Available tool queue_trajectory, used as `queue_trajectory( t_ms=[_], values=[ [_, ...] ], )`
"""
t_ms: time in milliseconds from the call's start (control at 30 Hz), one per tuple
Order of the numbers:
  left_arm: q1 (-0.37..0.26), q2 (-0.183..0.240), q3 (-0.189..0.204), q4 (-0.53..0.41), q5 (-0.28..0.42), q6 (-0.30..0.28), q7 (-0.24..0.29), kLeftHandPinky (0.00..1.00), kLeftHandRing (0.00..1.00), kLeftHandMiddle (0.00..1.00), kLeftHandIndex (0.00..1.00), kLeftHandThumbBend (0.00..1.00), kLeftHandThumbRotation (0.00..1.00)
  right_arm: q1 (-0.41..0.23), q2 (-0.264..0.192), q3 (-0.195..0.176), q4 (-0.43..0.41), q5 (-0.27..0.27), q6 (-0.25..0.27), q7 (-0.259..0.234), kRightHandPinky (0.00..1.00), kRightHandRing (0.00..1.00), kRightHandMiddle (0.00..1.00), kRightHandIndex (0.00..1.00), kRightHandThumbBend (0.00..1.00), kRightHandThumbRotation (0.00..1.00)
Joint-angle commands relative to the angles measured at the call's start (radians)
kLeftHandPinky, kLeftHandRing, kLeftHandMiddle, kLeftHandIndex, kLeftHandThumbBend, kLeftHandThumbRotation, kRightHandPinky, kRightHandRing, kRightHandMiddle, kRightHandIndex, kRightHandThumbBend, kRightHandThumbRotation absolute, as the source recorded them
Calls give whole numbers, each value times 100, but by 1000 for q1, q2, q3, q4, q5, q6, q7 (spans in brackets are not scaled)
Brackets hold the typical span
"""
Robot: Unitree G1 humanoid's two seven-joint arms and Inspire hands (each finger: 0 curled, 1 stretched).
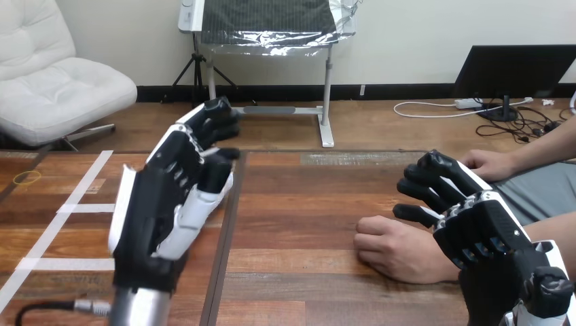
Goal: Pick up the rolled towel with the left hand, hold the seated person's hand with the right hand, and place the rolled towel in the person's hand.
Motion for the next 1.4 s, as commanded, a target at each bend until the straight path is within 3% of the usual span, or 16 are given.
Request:
queue_trajectory(
  t_ms=[0, 367, 600, 767, 1000, 1367],
  values=[
    [-138, 22, 31, 61, 75, -24, 46, 76, 86, 87, 84, 87, 74, -58, 1, -4, -30, 11, 3, 0, 75, 82, 83, 83, 84, 100],
    [-255, 69, 43, 145, 211, 36, 122, 97, 98, 98, 95, 99, 65, -68, 4, -3, -25, 8, 5, -2, 75, 82, 83, 83, 84, 100],
    [-323, 84, 41, 202, 254, 79, 160, 99, 100, 100, 98, 100, 60, -75, 6, -6, -20, 1, 0, -3, 75, 82, 83, 83, 84, 100],
    [-367, 97, 37, 246, 280, 115, 178, 100, 100, 100, 99, 100, 55, -77, 6, -7, -18, 2, 0, -3, 75, 82, 83, 83, 84, 100],
    [-429, 120, 27, 318, 343, 146, 220, 87, 97, 100, 100, 100, 50, -80, 3, -7, -17, 10, 4, 0, 75, 82, 83, 83, 84, 100],
    [-513, 144, -4, 420, 434, 220, 277, 82, 96, 100, 100, 100, 46, -86, 5, -10, -10, 9, -1, -1, 76, 82, 83, 83, 84, 100]
  ],
)
